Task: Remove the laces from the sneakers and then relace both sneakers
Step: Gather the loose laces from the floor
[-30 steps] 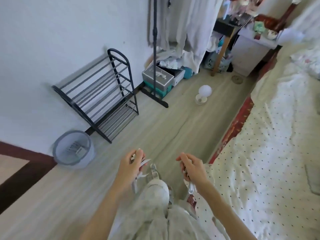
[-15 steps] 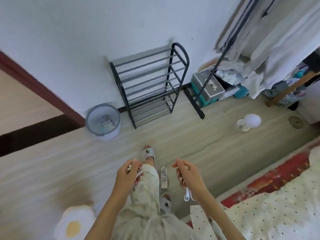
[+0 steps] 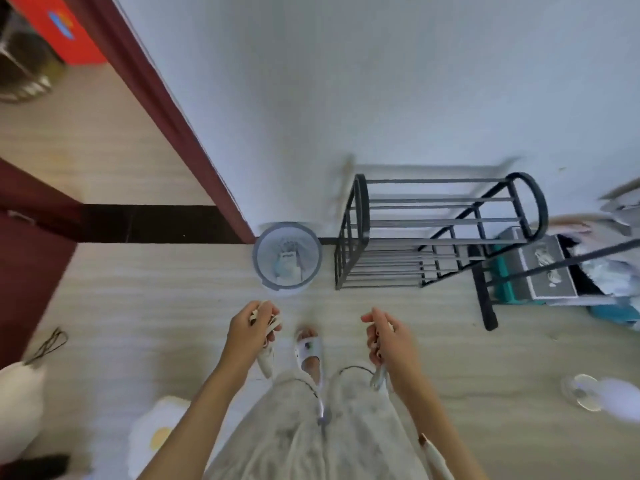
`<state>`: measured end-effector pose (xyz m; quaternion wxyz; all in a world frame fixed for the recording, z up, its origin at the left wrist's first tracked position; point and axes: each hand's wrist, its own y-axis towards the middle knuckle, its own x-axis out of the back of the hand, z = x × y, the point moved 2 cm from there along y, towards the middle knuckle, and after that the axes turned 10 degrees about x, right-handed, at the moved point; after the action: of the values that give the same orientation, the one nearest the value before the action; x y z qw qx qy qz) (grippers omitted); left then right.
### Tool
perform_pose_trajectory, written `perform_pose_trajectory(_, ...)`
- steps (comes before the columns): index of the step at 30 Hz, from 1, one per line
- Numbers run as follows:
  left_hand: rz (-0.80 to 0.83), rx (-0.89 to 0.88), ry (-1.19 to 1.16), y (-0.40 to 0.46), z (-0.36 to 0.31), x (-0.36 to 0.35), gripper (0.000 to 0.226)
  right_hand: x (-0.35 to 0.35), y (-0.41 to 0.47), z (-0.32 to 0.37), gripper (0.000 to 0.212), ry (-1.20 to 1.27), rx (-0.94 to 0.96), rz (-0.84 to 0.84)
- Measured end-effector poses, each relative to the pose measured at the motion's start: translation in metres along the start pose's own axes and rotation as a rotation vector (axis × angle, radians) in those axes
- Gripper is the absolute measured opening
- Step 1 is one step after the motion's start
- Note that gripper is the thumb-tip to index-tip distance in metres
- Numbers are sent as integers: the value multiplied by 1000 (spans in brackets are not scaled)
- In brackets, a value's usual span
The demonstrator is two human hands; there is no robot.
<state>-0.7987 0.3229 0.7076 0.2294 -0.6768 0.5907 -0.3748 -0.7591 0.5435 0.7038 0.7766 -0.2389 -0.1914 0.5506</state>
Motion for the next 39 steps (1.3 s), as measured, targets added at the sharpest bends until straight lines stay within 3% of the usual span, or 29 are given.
perform_pose_trajectory(6, -39, 48, -63, 41, -22, 8, 24, -47, 55, 31, 28, -135, 12, 179)
perform_pose_trajectory(12, -34, 142, -154, 124, -16, -10, 24, -87, 146, 15, 29, -210, -55, 268)
perform_pose_trajectory(19, -19, 313, -367, 294, 46, -59, 15, -157, 305, -108, 27, -324, -158, 286)
perform_pose_trajectory(25, -38, 302, -397, 449, 105, -94, 11, -205, 434, -221, 25, -14, -305, 92)
perform_pose_trajectory(29, 55, 308, -285, 511, 127, -102, 24, -218, 481, -258, 19, 185, -317, 129)
perform_pose_trajectory(33, 125, 404, -75, 530, 135, -101, 52, -219, 490, -261, 15, 172, -348, 219)
perform_pose_trajectory(35, 64, 424, 37, 522, 130, -97, 51, -214, 478, -249, 15, 99, -359, 232)
perform_pose_trajectory(39, 32, 209, 205, 480, 98, -87, 32, -203, 438, -208, 27, -143, -357, 255)
